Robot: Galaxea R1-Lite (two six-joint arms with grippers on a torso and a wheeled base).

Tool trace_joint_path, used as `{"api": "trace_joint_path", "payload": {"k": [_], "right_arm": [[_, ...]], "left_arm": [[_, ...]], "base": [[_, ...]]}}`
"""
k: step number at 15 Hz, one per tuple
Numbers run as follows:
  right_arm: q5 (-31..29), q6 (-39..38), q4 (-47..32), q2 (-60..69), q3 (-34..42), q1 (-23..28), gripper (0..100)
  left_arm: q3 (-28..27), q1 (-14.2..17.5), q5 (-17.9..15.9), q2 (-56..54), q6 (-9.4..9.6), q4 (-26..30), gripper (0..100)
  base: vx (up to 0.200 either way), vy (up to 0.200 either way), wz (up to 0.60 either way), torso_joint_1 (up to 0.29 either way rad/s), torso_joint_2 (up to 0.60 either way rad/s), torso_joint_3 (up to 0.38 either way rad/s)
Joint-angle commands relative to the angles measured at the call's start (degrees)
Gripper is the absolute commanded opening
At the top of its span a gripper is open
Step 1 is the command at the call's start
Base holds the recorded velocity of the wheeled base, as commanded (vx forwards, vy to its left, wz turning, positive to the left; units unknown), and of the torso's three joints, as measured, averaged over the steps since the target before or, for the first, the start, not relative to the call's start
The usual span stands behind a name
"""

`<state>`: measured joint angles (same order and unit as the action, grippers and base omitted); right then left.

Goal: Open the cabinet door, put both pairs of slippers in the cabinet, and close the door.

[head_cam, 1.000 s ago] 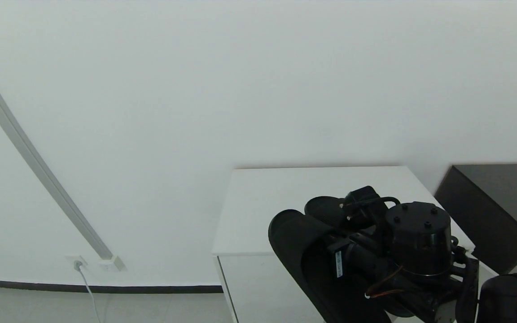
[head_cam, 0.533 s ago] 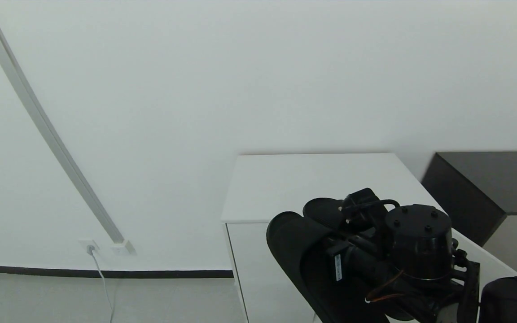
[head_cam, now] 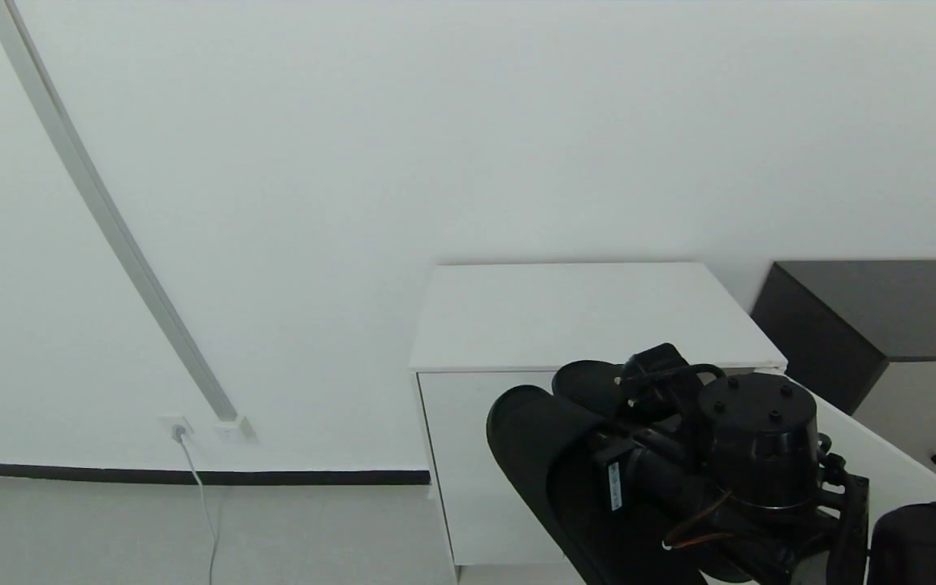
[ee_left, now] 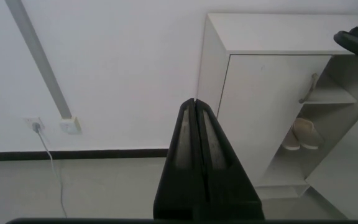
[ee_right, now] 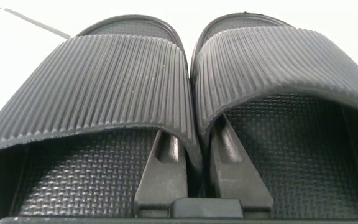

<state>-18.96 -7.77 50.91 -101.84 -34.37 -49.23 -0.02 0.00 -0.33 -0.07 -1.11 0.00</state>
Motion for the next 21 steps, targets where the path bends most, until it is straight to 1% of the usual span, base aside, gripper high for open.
{"api": "trace_joint_path", "payload": {"k": [1,3,15,17,21], "right_arm": [[0.1,-0.1,0.2,-0.3,0.2,-0.2,0],[-0.1,-0.1,0.2,-0.6,0.4,0.0,0],[0.0,-0.1,0.2,-0.8,0.5,0.4,0],[0.1,-0.2,0.2,-0.7,0.9,0.5,0],[0.1,-0.2,0.2,-0.8,0.9,0.9,0]], "left_arm": [[-0.1,0.0,0.0,0.1,-0.03,0.0,0],[0.0,0.0,0.0,0.1,-0.03,0.0,0],[-0.1,0.0,-0.2,0.1,0.05,0.0,0],[0.0,0.0,-0.3,0.1,0.58,0.0,0],[0.0,0.0,-0.2,0.1,0.58,0.0,0]], "base": [[0.0,0.0,0.0,0.0,0.0,0.0],[0.0,0.0,0.0,0.0,0.0,0.0],[0.0,-0.2,0.0,0.005,0.0,0.002],[0.0,0.0,0.0,0.0,0.0,0.0],[0.0,0.0,0.0,0.0,0.0,0.0]]}}
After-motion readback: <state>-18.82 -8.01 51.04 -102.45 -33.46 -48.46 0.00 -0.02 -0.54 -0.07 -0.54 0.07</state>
